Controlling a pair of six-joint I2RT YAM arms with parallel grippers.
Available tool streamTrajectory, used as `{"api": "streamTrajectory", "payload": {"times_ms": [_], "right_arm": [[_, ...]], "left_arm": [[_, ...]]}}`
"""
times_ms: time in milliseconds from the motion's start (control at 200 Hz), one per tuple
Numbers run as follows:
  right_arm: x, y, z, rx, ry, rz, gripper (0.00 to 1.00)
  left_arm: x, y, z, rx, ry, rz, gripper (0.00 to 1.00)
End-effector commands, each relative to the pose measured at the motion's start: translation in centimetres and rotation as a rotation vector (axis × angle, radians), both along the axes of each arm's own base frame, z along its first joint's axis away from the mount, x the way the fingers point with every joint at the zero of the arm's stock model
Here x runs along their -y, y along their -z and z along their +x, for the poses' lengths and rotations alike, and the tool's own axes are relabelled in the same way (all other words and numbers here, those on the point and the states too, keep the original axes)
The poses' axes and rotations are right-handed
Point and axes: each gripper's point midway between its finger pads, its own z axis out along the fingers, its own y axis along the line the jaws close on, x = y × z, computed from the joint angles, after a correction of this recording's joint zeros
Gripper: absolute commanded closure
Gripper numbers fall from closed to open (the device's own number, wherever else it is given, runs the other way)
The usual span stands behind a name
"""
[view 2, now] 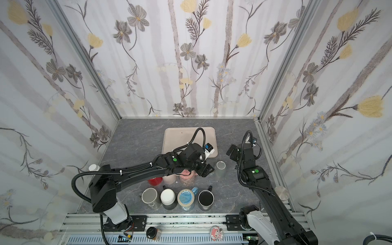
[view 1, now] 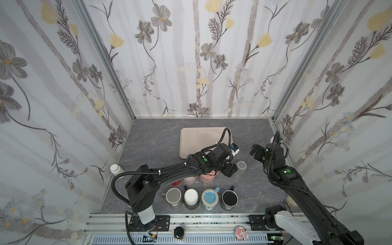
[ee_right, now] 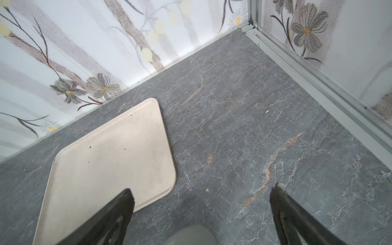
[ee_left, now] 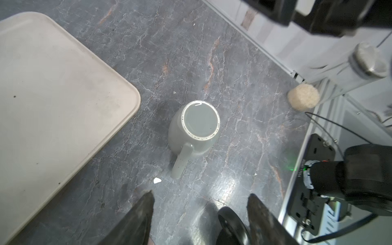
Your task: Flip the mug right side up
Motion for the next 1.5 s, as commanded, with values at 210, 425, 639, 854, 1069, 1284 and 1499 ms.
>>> {"api": "streamTrajectory", "payload": {"times_ms": [210,425,639,854,1069,1284,1499], "right_arm": [[0.8,-0.1,-0.5,0.039,-0.021,0.051,0.0],[1.2,-0.8,-0.6,0.069,-0.016,0.081,0.0],[1.2,-1.0,-0.7,0.081,-0.022,0.099,0.0],[1.2,-1.5,-0.7,0.095,-0.028,0.113,0.0],[1.1,-0.9,-0.6,0.084,-0.03,0.127,0.0],[1.1,-0.5,-0.5,0.076,-0.03,0.137,0.0],[1.1,-0.4,-0.6,0.077,-0.029,0.141,0.0]], "left_arm": [[0.0,5.8,-0.6,0.055,0.076,0.293,0.37],[0.6,7.5,0.2,0.072,0.081,0.337,0.38],[1.0,8.8,1.5,0.118,0.075,0.355,0.44],[1.3,8.7,2.6,0.115,0.085,0.309,0.45],[1.9,9.3,2.0,0.1,0.148,0.289,0.48],[2.2,9.9,2.2,0.114,0.168,0.275,0.55],[2.3,10.6,2.7,0.134,0.166,0.289,0.58]]}}
